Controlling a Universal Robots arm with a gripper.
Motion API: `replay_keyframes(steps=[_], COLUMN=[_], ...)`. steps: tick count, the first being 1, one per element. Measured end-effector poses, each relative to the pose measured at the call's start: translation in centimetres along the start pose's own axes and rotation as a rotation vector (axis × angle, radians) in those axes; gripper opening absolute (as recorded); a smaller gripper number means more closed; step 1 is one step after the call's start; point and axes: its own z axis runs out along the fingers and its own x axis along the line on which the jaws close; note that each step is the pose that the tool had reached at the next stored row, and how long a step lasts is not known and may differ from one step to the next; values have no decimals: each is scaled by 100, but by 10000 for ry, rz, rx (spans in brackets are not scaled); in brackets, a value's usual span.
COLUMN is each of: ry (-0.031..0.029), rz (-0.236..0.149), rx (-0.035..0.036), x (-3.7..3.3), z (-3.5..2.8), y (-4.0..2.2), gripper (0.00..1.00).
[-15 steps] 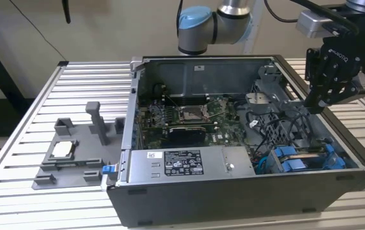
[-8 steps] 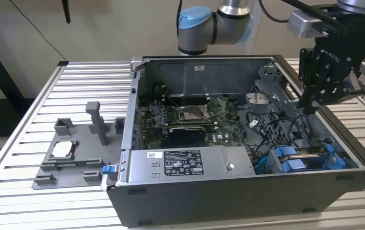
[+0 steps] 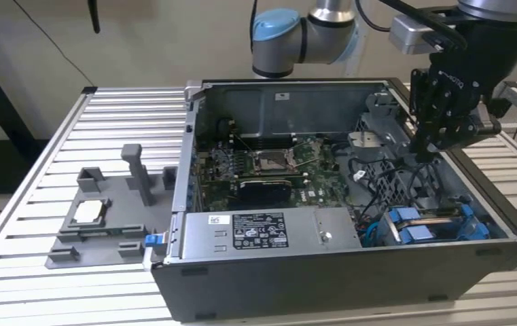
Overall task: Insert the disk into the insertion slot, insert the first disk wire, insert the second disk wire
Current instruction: 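Insert the second disk wire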
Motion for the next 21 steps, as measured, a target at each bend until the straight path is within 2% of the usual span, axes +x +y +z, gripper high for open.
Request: replay_keyframes(steps=[2, 3, 7, 8, 10, 14, 15, 16, 19, 21], ry=[48, 112, 500, 557, 591, 600, 609, 614, 623, 630], rz=[-26, -43, -157, -176, -187, -208, -239, -271, -290, -283], rx=[0, 0, -2, -2, 23, 174, 228, 312, 728, 965], x=[-5, -10, -31, -46, -92, -130, -131, -132, -135, -136], z=[-1, -1, -3, -2, -3, -4, -4, -4, 1, 3], y=[43, 58, 114, 127, 157, 209, 213, 216, 249, 300], gripper=[27, 27, 27, 27, 27, 27, 27, 27, 27, 27])
